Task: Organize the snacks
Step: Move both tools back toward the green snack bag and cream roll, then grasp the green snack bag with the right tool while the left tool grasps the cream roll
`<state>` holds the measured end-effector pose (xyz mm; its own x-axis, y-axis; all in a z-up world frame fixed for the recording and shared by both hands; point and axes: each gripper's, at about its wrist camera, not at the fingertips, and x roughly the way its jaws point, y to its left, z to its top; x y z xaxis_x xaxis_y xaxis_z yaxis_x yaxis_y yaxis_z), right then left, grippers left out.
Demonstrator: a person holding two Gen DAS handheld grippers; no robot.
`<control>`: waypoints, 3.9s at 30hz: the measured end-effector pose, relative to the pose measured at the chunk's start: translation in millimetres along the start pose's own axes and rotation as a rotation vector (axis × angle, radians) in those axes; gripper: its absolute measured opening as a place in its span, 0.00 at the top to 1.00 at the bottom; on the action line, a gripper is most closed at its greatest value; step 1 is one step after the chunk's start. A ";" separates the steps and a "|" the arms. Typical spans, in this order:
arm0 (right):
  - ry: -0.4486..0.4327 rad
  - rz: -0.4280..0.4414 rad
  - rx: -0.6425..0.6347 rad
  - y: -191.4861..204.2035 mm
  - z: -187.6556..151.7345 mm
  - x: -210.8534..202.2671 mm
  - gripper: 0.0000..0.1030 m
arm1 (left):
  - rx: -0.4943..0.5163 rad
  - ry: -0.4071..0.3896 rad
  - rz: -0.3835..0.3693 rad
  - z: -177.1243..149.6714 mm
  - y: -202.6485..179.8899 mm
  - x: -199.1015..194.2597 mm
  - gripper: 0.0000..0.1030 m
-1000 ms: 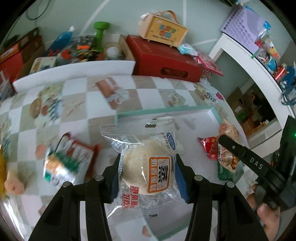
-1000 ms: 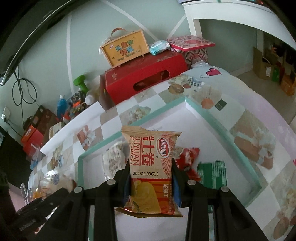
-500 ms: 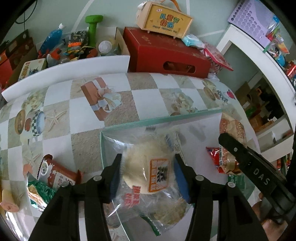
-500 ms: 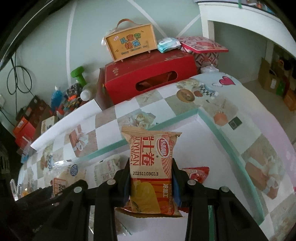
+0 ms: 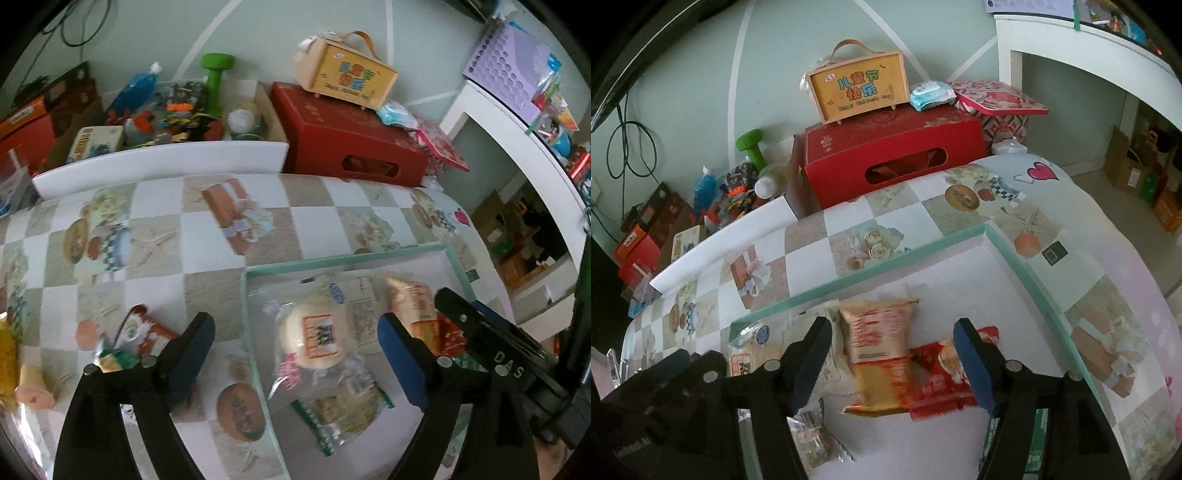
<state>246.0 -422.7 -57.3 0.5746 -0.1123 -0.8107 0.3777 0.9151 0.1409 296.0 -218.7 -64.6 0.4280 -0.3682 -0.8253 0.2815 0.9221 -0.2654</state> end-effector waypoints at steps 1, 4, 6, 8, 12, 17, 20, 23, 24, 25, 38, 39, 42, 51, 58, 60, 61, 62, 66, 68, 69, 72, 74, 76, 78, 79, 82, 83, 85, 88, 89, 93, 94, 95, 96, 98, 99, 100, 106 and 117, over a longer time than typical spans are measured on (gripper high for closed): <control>0.004 -0.003 -0.001 0.8 -2.5 -1.1 0.25 | -0.008 0.002 0.004 -2.2 3.6 -1.9 0.12; 0.013 -0.008 -0.003 3.2 -9.6 -3.2 0.12 | -0.019 0.003 0.009 -9.4 12.2 -6.6 0.12; 0.017 -0.006 -0.007 5.9 -15.0 -4.5 0.07 | -0.020 -0.003 0.028 -14.2 16.7 -9.6 0.12; 0.019 -0.004 -0.011 9.6 -21.5 -6.2 0.00 | -0.039 -0.011 0.032 -20.2 25.3 -14.4 0.12; 0.009 0.008 -0.010 16.1 -32.2 -11.9 0.00 | -0.081 -0.026 0.027 -31.0 41.7 -23.6 0.00; -0.015 0.005 -0.014 27.8 -41.6 -21.6 0.00 | -0.070 -0.085 0.069 -43.5 55.6 -42.6 0.00; -0.023 0.023 -0.010 34.2 -46.1 -27.3 0.00 | -0.072 -0.100 0.089 -47.1 64.5 -52.4 0.00; -0.027 0.021 0.002 40.0 -48.9 -32.1 0.00 | -0.086 -0.133 0.106 -50.4 75.7 -65.0 0.00; -0.027 0.019 0.002 42.2 -49.5 -33.2 0.00 | -0.089 -0.139 0.109 -51.4 78.2 -68.1 0.00; -0.028 0.017 -0.002 45.6 -50.5 -34.5 0.00 | -0.092 -0.144 0.115 -52.8 82.5 -71.9 0.00; -0.026 0.082 -0.087 92.1 -66.0 -36.3 0.00 | -0.196 -0.127 0.126 -70.8 134.9 -82.9 0.00; -0.030 0.089 -0.099 97.5 -67.5 -36.6 0.00 | -0.197 -0.130 0.133 -71.1 138.1 -84.1 0.00; -0.024 0.116 -0.127 112.9 -71.2 -36.4 0.00 | -0.204 -0.139 0.160 -73.1 151.9 -90.2 0.00; -0.009 0.162 -0.230 157.5 -85.3 -32.8 0.00 | -0.305 -0.163 0.191 -82.2 204.4 -105.6 0.00; 0.002 0.166 -0.361 193.7 -99.2 -24.6 0.00 | -0.304 -0.150 0.191 -85.7 216.4 -99.2 0.00; 0.012 0.164 -0.404 202.4 -103.9 -18.8 0.00 | -0.301 -0.133 0.187 -86.0 216.4 -94.9 0.00; 0.019 0.160 -0.426 207.1 -107.0 -15.0 0.00 | -0.297 -0.115 0.185 -86.3 217.0 -90.7 0.00; 0.027 0.152 -0.451 211.9 -110.8 -10.7 0.00 | -0.294 -0.105 0.185 -86.8 217.6 -88.3 0.00; 0.037 0.116 -0.531 225.2 -122.3 0.7 0.02 | -0.297 -0.064 0.207 -89.2 225.3 -79.6 0.00; 0.033 0.101 -0.564 230.9 -125.6 4.1 0.04 | -0.300 -0.060 0.209 -89.9 228.7 -78.7 0.00; 0.030 0.091 -0.580 234.1 -127.4 6.1 0.05 | -0.301 -0.060 0.208 -90.0 230.1 -78.4 0.00; 0.024 0.073 -0.616 242.3 -131.3 9.8 0.05 | -0.301 -0.042 0.201 -90.1 232.5 -75.5 0.00; 0.020 0.065 -0.638 247.0 -133.3 12.3 0.05 | -0.282 -0.029 0.207 -89.7 231.3 -74.6 0.00; 0.010 0.046 -0.666 251.8 -135.7 14.7 0.05 | -0.272 -0.020 0.212 -89.0 231.0 -73.8 0.00; 0.000 0.031 -0.692 256.1 -137.4 16.9 0.06 | -0.276 -0.008 0.204 -88.9 232.4 -73.2 0.00; -0.004 0.025 -0.701 257.7 -137.6 18.1 0.07 | -0.279 -0.005 0.199 -88.8 233.1 -73.0 0.00; -0.014 0.008 -0.715 262.2 -136.2 20.9 0.10 | -0.279 0.009 0.193 -88.6 233.1 -71.6 0.00; -0.015 0.008 -0.719 264.1 -135.9 21.6 0.13 | -0.275 0.014 0.194 -88.6 232.5 -70.8 0.00; -0.015 0.013 -0.728 268.1 -135.7 24.4 0.14 | -0.267 0.020 0.198 -88.6 231.4 -69.9 0.00; -0.016 0.016 -0.754 272.2 -139.6 28.1 0.16 | -0.268 0.023 0.198 -88.5 231.8 -70.1 0.00; -0.012 0.017 -0.762 272.9 -141.4 29.5 0.18 | -0.269 0.025 0.197 -88.4 232.0 -70.2 0.00; 0.002 0.018 -0.766 272.4 -144.4 34.2 0.26 | -0.278 0.028 0.192 -88.4 232.8 -70.2 0.00; 0.001 0.021 -0.761 271.8 -144.0 33.7 0.27 | -0.285 0.027 0.188 -88.6 233.3 -70.6 0.00; 0.000 0.022 -0.758 271.3 -143.6 33.1 0.28 | -0.290 0.027 0.183 -88.9 233.9 -70.7 0.00; 0.001 0.024 -0.753 270.7 -143.2 32.9 0.29 | -0.296 0.026 0.179 -89.0 234.5 -71.0 0.00; 0.002 0.027 -0.745 269.3 -143.3 32.6 0.29 | -0.309 0.019 0.169 -89.3 235.5 -72.9 0.00; 0.003 0.027 -0.745 269.2 -143.8 32.2 0.29 | -0.313 0.016 0.166 -89.3 235.6 -73.6 0.00; 0.003 0.026 -0.745 268.9 -144.2 31.8 0.30 | -0.315 0.012 0.165 -89.4 235.6 -74.4 0.00; 0.026 0.035 -0.731 264.8 -148.4 27.0 0.31 | -0.300 -0.007 0.165 -87.3 230.2 -78.1 0.00; 0.146 0.072 -0.600 243.3 -150.8 25.8 0.32 | -0.251 -0.043 0.155 -78.8 215.6 -75.7 0.10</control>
<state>243.3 -144.6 -129.6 0.4625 -0.0273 -0.8862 -0.1568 0.9813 -0.1120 256.6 17.4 -98.6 0.4867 -0.2209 -0.8452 -0.0084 0.9663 -0.2574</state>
